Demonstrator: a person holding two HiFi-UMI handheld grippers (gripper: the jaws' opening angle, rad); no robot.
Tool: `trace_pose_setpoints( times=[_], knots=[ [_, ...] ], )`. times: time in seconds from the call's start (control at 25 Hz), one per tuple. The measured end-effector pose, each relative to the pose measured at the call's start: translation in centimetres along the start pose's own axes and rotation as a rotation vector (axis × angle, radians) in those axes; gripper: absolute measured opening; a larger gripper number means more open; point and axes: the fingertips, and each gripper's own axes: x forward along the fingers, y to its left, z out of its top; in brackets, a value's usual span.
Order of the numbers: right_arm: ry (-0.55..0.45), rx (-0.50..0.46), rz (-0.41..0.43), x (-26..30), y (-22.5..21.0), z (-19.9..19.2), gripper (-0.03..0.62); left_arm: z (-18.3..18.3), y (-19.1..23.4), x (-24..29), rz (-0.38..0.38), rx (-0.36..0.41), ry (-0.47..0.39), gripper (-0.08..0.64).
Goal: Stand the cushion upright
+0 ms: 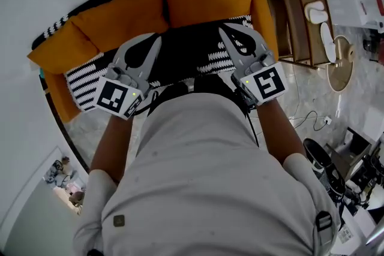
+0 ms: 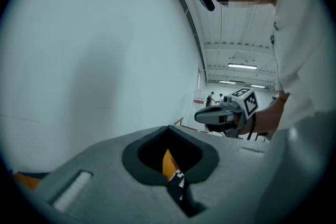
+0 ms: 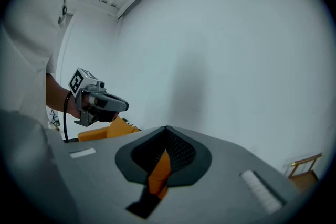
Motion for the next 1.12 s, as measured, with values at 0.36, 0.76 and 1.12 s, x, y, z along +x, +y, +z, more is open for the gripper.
trace_pose_setpoints(
  times=[0.36, 0.76, 1.12],
  knots=[
    [0.006, -0.027, 0.050, -1.5, 6.6, 1.4, 0.011, -0.7, -1.7, -6.5, -0.011, -0.010, -0.027, 0.002],
    [-0.040, -0.039, 0.085, -9.4, 7.8, 1.0, 0.011, -0.5, -9.5, -7.4, 0.037, -0.006, -0.048, 0.002],
    [-0.079, -0.059, 0.111, -22.1, 7.5, -2.6, 0.011, -1.6, -22.6, -6.5, 0.104, 0.000, -0.077, 0.002]
  ],
)
